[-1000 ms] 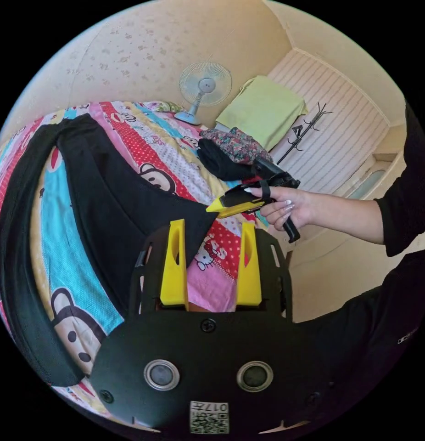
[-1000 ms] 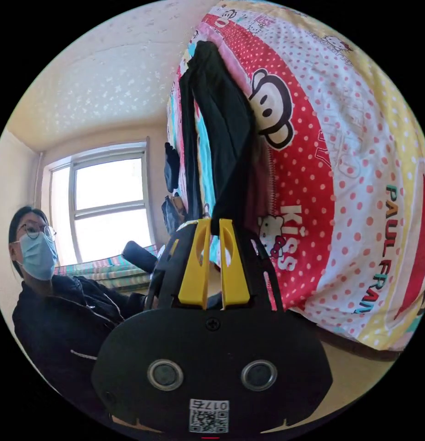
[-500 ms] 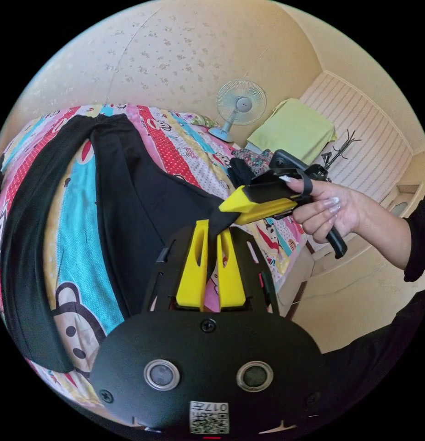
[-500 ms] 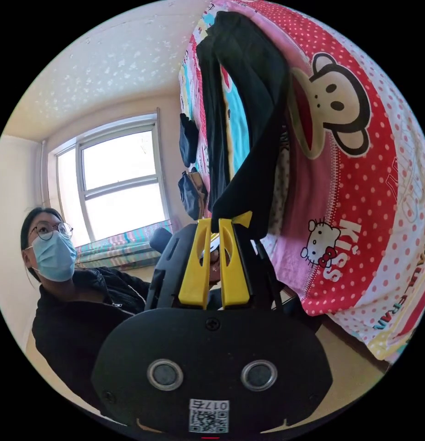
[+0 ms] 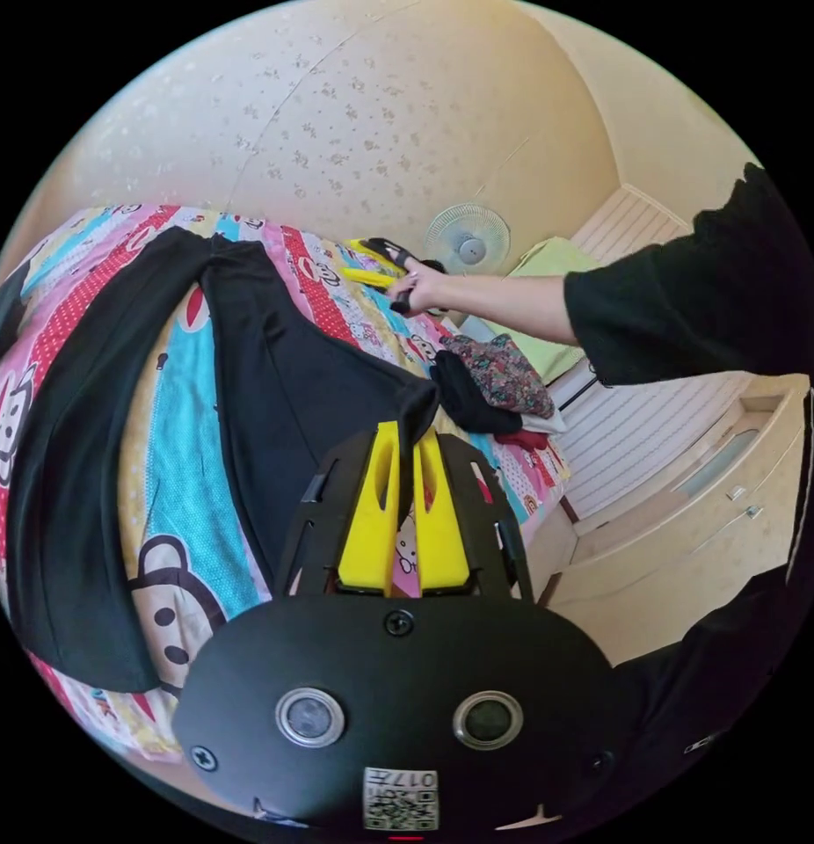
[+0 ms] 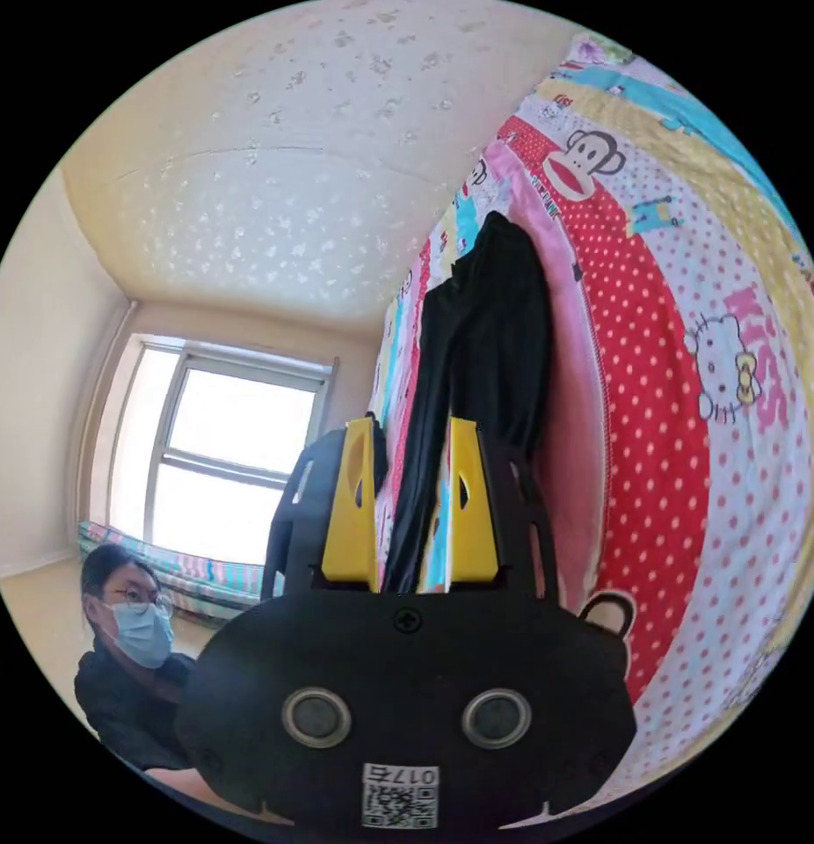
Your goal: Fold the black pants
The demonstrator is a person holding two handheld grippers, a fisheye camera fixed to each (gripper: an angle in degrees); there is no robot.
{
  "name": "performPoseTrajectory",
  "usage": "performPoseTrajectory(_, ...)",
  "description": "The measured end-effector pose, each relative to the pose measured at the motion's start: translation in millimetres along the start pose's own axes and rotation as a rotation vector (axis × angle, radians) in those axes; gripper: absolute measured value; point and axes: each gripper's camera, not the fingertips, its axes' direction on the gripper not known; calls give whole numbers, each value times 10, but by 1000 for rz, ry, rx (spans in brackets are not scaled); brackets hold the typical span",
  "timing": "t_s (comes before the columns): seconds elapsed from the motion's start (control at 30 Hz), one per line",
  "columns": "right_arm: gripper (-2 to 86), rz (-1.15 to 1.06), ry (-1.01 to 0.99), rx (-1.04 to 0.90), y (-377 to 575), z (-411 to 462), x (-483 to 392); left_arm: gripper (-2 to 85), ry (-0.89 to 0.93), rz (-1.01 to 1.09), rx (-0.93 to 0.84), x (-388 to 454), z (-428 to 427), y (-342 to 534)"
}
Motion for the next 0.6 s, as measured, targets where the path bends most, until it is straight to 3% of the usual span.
performPoseTrajectory(0.27, 128, -40, 407, 29, -875, 1186, 153, -3, 0, 12, 63, -328, -186, 297)
performPoseTrajectory(0.6, 78, -103, 522, 71, -1023, 1882, -174, -1, 83, -106, 111, -742, -18, 728)
